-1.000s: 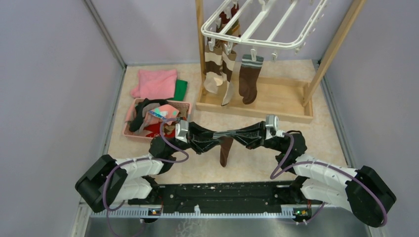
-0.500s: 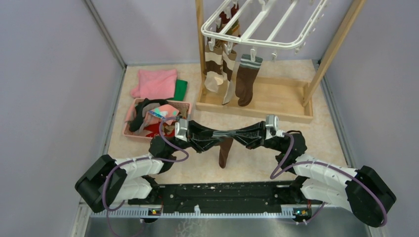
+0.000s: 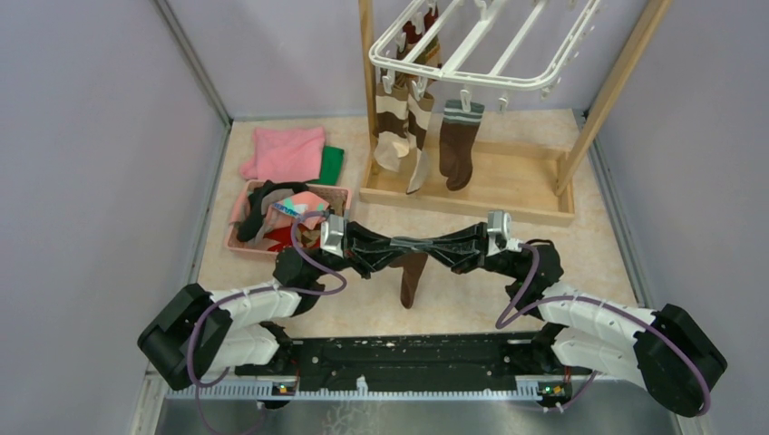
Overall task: Clip the socks to the hanger
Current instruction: Open the clamp at the hanger.
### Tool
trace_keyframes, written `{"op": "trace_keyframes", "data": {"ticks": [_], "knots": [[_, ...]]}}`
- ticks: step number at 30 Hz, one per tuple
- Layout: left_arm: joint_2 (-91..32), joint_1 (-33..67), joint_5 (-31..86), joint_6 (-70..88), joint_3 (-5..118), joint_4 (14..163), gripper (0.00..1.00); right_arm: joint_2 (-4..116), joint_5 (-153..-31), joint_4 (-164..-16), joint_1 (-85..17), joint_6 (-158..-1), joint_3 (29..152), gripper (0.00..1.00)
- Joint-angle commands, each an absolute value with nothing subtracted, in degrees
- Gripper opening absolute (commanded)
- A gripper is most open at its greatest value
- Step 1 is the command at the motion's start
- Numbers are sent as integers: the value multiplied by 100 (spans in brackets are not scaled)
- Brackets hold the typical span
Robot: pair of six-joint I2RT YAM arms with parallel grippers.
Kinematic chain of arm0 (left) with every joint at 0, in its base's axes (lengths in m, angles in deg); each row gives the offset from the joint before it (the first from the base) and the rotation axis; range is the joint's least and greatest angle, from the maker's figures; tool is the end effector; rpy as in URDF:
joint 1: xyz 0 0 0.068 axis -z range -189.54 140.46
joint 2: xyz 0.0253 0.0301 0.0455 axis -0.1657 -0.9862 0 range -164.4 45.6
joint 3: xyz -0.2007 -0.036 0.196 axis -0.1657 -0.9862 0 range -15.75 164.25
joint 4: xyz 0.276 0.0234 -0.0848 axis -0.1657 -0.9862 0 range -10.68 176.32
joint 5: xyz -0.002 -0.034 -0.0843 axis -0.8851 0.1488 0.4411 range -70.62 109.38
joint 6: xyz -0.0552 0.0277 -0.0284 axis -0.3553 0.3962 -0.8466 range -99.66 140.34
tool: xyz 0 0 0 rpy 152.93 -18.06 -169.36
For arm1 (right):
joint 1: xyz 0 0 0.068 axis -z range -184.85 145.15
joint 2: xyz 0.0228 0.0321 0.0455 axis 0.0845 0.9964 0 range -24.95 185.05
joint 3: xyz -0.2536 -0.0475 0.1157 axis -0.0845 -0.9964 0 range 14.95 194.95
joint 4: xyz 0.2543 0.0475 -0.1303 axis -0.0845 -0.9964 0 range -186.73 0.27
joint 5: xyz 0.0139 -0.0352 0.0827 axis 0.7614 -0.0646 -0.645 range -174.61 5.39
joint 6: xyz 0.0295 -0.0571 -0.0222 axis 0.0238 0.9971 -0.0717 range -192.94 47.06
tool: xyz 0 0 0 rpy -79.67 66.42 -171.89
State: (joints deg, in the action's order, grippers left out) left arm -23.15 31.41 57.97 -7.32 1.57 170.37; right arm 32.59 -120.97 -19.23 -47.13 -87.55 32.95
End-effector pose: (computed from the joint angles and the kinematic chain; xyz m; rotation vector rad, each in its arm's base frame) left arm 0.1569 -0.1811 0.2546 0.7907 0.9680 -1.3886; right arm 0.1441 0.1749 0.2770 -0.8519 0.8839 1.1997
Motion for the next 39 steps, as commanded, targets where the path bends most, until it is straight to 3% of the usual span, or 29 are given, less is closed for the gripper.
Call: {"op": "trace_keyframes", "data": {"ticks": [1,2,3,4,8,11,21,24,28,32,39], "knots": [[-2334,3160,5993,-883,405,18871,10,3293,-12139,-1703,-4774,-8753,3328,0],[-2336,3162,6076,-878,429,18871,1,3297,-12136,-1704,-4774,-8753,3326,0],[-2340,3159,6127,-874,444,18870,0,3293,-12135,-1704,-4778,-8753,3323,1],[-2331,3159,6139,-875,440,18866,0,3285,-12123,-1709,-4770,-8751,3322,7],[-2202,3151,5859,-692,284,18757,0,3058,-11961,-1723,-4635,-8778,3234,55],[-2018,3150,5752,-430,198,18432,0,2698,-11833,-1801,-4295,-8887,3161,72],[-1787,3152,5833,100,350,17680,0,1420,-10633,-3358,-2856,-8679,3713,89],[-1779,3150,5993,220,431,17512,0,1759,-11000,-3351,-1997,-9379,4262,90],[-1648,3143,6130,400,477,17171,0,2685,-11919,-2288,-1038,-10489,4922,89],[-1460,3145,6219,679,508,16762,0,3362,-12639,-2352,-924,-10277,5725,88],[-1280,3139,6267,948,517,16423,0,3639,-12757,-3149,-924,-9427,6377,88]]}}
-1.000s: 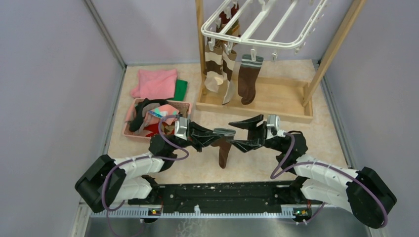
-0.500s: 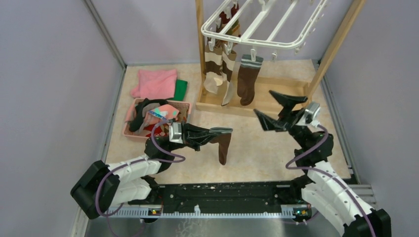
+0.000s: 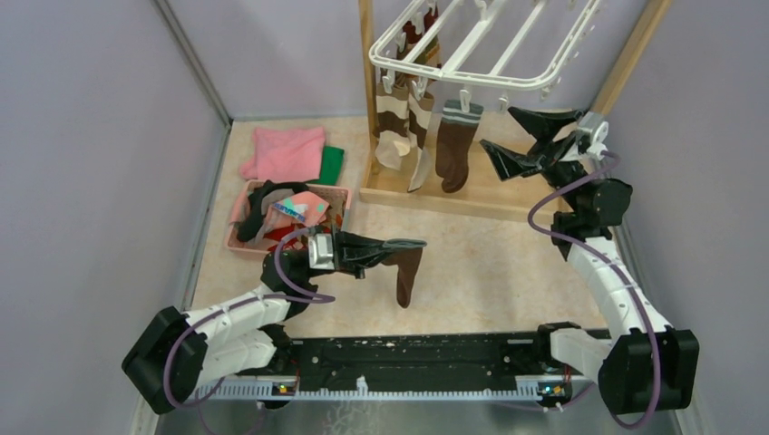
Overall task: Clip the socks to the hanger
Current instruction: Open the clamp at the hanger.
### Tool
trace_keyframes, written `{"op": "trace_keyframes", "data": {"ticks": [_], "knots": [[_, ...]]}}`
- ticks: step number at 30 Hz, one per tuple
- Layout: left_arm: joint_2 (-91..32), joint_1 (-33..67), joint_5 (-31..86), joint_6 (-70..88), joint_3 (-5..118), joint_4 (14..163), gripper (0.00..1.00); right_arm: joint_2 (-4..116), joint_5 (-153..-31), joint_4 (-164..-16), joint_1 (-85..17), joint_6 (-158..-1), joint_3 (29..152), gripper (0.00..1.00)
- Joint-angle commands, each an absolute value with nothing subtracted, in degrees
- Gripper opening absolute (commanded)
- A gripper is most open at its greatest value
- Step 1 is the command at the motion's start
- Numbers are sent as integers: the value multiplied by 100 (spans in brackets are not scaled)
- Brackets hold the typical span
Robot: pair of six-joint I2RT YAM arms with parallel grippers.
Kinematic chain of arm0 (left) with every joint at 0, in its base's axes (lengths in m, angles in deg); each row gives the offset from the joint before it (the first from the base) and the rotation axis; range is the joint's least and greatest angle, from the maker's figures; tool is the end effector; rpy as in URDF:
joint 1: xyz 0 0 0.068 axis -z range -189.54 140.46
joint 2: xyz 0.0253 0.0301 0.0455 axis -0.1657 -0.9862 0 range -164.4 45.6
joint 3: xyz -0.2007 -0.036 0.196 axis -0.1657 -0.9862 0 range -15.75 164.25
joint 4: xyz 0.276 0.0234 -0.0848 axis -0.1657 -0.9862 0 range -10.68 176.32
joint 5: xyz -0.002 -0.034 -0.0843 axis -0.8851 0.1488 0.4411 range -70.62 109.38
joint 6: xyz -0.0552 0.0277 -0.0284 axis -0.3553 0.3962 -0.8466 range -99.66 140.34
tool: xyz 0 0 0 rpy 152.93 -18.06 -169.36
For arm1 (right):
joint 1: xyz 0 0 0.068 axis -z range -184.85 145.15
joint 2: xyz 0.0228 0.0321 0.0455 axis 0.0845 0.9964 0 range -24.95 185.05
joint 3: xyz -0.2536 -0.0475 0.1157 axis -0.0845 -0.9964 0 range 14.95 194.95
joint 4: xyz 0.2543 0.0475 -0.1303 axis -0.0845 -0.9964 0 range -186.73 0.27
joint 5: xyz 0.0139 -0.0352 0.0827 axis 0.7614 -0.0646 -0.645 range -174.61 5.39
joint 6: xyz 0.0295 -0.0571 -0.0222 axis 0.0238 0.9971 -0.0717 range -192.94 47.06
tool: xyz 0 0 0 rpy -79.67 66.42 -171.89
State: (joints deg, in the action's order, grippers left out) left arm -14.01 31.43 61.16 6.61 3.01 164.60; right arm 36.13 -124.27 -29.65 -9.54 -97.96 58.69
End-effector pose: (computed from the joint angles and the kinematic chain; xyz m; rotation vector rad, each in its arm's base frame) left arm 0.1420 -0.1713 0.2855 0.9193 0.7364 -1.1828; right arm 0.2492 0.0555 0.4077 -0.5137 0.9144 0.7562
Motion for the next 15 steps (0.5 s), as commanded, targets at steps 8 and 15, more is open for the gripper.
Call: {"op": "trace_keyframes", "data": {"ticks": [8,15], "knots": [[-1300,3135,6312,968,517,16437,0,4041,-12634,-3058,-927,-9686,6795,86],[-1197,3133,6314,1057,541,16290,0,4380,-12442,-2899,-924,-9806,7018,85]]}}
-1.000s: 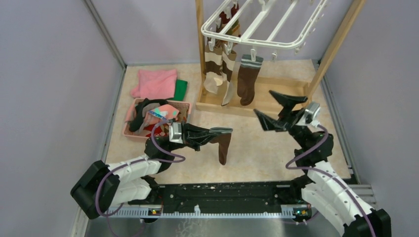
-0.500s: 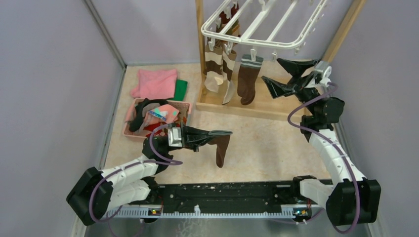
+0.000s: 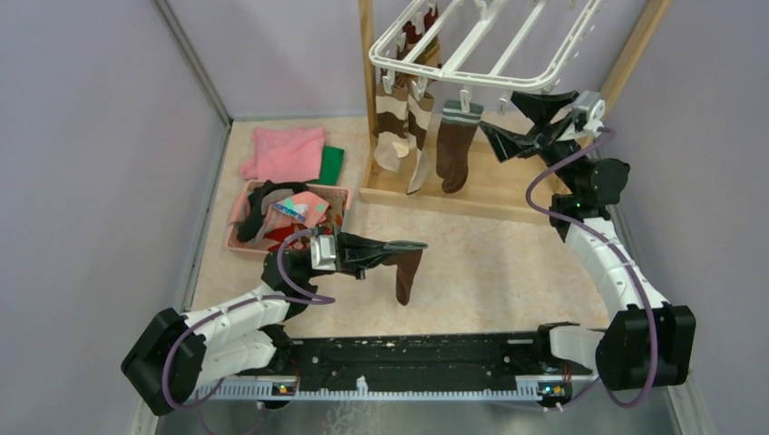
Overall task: Clip the socks to the hanger
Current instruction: Open the clamp at the hanger.
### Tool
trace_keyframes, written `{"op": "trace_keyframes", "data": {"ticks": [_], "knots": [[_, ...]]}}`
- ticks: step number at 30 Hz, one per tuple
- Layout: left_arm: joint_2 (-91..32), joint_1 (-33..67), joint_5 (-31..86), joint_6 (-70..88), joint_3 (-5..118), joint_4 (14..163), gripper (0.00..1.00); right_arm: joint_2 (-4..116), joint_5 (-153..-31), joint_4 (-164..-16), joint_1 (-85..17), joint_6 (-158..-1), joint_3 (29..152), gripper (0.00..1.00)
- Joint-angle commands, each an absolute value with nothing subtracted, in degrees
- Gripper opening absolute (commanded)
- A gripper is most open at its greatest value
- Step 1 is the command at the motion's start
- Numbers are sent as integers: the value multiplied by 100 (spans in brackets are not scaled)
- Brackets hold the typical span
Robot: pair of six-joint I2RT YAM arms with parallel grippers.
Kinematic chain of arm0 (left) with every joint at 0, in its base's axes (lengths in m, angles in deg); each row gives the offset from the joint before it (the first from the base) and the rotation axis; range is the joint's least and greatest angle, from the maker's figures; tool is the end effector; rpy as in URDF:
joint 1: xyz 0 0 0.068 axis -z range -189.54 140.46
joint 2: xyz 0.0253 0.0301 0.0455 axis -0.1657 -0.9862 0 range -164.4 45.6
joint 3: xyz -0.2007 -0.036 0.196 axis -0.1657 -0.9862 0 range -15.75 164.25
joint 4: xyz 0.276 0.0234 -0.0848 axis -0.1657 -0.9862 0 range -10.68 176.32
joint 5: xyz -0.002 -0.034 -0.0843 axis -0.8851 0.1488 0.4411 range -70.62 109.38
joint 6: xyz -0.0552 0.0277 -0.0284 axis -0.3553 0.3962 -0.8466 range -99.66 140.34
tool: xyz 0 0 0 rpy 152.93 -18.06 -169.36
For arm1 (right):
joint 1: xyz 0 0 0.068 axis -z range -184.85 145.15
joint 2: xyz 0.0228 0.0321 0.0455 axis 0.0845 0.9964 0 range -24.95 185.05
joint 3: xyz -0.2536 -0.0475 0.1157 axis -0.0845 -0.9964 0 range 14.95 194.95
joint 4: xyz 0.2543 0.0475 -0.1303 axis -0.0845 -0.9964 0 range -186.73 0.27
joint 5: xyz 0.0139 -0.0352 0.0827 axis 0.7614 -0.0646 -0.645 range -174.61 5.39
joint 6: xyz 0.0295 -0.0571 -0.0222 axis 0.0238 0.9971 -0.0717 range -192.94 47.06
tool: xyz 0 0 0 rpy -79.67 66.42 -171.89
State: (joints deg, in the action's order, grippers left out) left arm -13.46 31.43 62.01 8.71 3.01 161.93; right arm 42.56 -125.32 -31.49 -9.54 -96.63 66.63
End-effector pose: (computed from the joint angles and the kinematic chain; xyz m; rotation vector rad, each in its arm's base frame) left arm 0.1424 -0.1725 0.2828 0.9490 0.7496 -1.1647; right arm 0.2773 0.0586 0.4276 -0.5399 0.9139 0.7435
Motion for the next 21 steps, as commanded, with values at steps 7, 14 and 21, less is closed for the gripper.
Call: {"op": "trace_keyframes", "data": {"ticks": [7,14,21], "knots": [[-1212,3133,6341,1094,586,16230,0,4598,-12468,-2565,-924,-10117,7272,82],[-1203,3138,6356,1094,618,16202,0,4669,-12445,-2395,-924,-10247,7372,79],[-1189,3135,6372,1094,616,16175,0,4777,-12443,-2410,-922,-10342,7508,73]]}}
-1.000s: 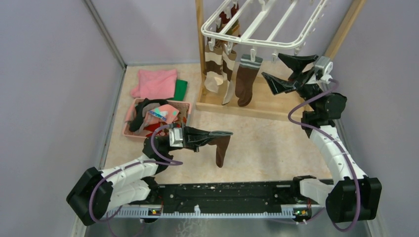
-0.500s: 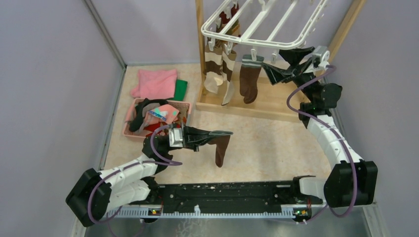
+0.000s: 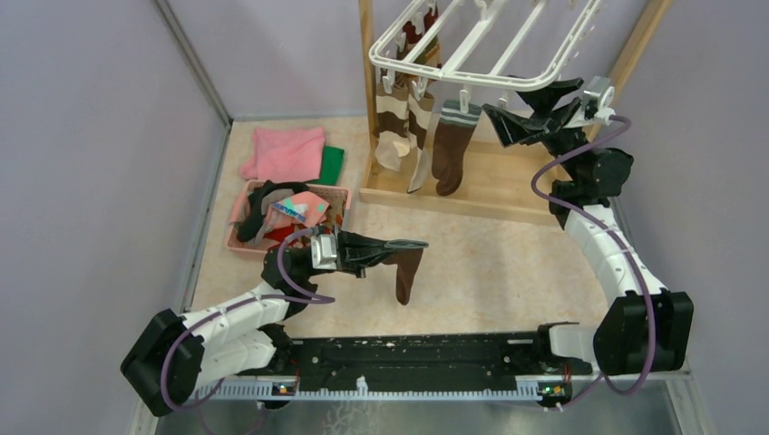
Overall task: Clip the socks to the hanger
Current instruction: Open the clamp at the hanger.
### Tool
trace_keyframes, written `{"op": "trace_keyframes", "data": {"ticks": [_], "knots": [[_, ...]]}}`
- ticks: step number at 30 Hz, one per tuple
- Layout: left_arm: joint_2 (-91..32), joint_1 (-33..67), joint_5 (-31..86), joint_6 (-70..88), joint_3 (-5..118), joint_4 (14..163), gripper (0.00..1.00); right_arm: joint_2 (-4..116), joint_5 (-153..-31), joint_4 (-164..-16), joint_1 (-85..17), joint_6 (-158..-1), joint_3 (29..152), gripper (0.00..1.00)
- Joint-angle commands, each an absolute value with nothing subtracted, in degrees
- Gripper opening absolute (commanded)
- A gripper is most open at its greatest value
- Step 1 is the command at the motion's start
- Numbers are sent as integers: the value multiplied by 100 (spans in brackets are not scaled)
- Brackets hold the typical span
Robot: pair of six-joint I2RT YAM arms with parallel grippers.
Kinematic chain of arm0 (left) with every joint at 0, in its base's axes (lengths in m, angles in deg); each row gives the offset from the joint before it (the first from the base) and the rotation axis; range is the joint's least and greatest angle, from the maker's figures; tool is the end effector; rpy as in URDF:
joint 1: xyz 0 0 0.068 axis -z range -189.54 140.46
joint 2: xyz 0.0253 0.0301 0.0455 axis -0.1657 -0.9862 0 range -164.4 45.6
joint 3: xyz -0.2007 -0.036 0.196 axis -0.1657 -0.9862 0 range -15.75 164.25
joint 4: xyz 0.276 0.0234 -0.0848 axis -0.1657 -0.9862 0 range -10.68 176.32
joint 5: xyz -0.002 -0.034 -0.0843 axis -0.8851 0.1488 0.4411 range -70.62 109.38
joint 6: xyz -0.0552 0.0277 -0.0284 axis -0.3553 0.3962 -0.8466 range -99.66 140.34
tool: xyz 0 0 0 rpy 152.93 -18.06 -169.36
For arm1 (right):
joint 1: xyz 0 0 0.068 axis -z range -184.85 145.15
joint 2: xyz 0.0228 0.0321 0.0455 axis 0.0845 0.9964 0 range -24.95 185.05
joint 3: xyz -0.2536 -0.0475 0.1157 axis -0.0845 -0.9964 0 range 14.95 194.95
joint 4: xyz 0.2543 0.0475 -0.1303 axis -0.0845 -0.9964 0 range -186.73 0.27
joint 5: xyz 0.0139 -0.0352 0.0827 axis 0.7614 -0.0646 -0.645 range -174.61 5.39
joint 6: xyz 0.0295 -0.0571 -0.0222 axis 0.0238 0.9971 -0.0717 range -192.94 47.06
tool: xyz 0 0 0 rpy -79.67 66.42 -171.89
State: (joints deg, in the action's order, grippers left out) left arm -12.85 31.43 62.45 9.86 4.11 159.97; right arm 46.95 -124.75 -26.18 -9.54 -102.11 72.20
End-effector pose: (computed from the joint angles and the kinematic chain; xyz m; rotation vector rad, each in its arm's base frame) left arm 0.1432 -0.1736 0.2882 0.9624 0.7403 -1.1512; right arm 0.2882 0.0591 0.4500 -0.5223 0.8354 0.7945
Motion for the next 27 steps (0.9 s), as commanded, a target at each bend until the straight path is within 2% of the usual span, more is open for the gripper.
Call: {"op": "trace_keyframes", "data": {"ticks": [1,27], "knots": [[-1188,3133,6368,1101,614,16167,0,4786,-12443,-2415,-924,-10352,7522,73],[-1187,3134,6387,1112,666,16130,0,4800,-12364,-2477,-924,-10469,7630,61]]}}
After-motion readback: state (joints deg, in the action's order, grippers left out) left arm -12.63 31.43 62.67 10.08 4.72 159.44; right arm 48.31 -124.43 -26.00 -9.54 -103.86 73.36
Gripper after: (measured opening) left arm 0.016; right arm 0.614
